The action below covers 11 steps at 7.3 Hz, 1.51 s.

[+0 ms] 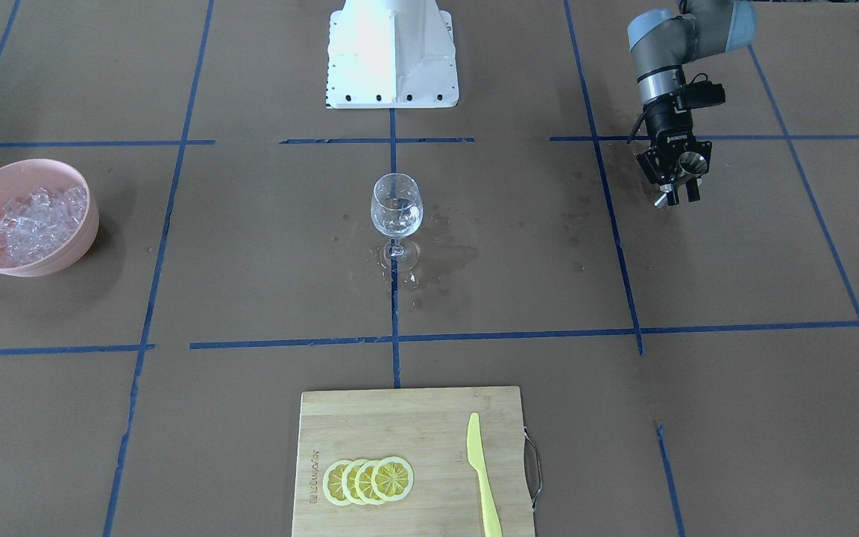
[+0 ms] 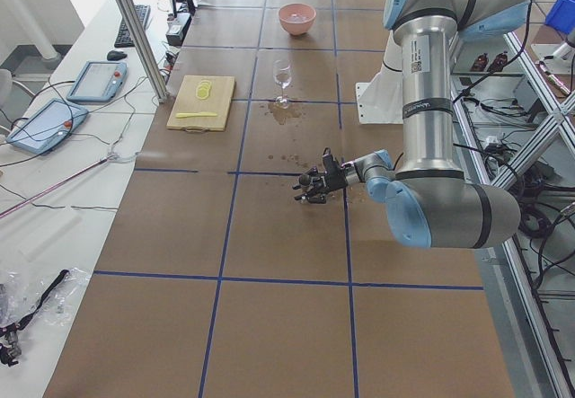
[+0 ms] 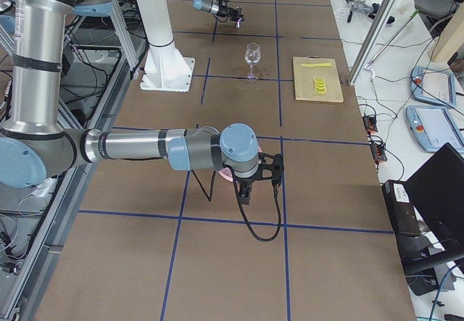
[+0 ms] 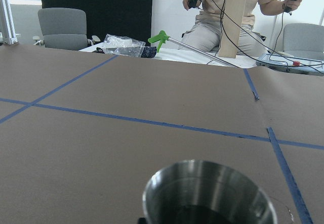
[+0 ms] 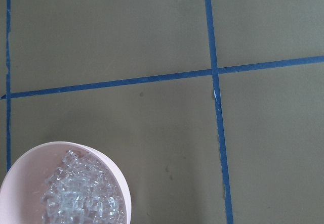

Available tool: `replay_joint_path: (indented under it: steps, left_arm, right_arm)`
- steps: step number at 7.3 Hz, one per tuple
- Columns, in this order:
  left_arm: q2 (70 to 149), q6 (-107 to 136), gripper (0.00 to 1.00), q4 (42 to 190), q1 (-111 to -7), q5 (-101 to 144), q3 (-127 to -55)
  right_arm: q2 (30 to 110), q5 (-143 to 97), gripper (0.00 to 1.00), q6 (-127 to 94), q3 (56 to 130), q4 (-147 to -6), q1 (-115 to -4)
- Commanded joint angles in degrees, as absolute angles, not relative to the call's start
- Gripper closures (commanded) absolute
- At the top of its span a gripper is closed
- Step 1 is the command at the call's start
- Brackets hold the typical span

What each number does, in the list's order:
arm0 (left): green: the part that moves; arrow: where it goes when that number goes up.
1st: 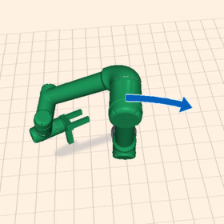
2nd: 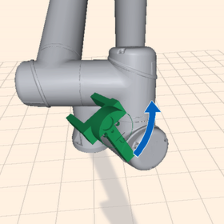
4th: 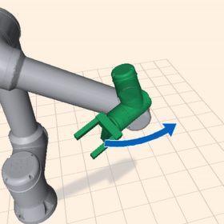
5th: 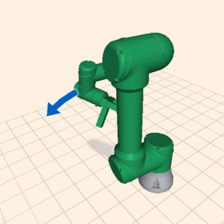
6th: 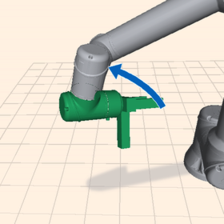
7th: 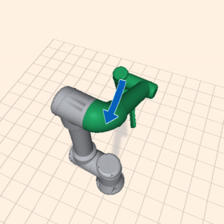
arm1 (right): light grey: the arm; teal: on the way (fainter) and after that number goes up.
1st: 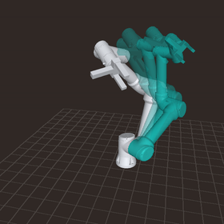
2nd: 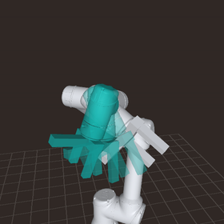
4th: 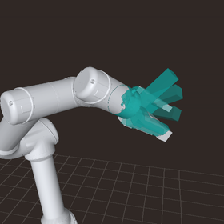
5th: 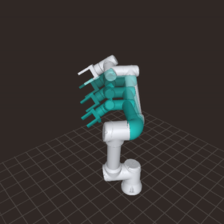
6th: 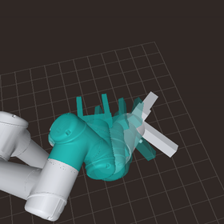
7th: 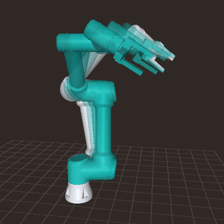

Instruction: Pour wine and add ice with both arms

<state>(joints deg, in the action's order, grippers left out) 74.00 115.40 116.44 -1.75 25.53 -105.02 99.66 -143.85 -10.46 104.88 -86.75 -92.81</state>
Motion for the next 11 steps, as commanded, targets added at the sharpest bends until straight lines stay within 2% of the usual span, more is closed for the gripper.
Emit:
replay_joint_path:
  steps: [1,5,7,8,9,11]
  left_arm:
    - [74.0,115.4,0.52,116.4,-1.5,25.5,-104.9]
    - [74.0,115.3,0.53,116.3,-0.9,25.5,-104.8]
    - [74.1,115.3,0.62,116.3,-0.7,25.5,-104.8]
    - [74.1,115.2,0.75,116.3,-0.5,25.5,-104.8]
    - [74.0,115.2,0.96,116.3,-0.6,25.5,-104.8]
    - [73.2,115.2,1.0,116.3,-0.9,25.4,-105.5]
  right_arm:
    - [99.8,-143.9,0.0,-10.5,104.8,-86.7,-92.8]
    - [99.9,-143.9,0.0,-10.5,104.9,-86.7,-92.8]
    - [99.9,-143.9,0.0,-10.5,104.9,-86.7,-92.8]
    - [99.9,-143.9,0.0,-10.5,104.9,-86.7,-92.8]
    - [99.9,-143.9,0.0,-10.5,105.0,-86.7,-92.8]
    - [99.9,-143.9,0.0,-10.5,105.0,-86.7,-92.8]
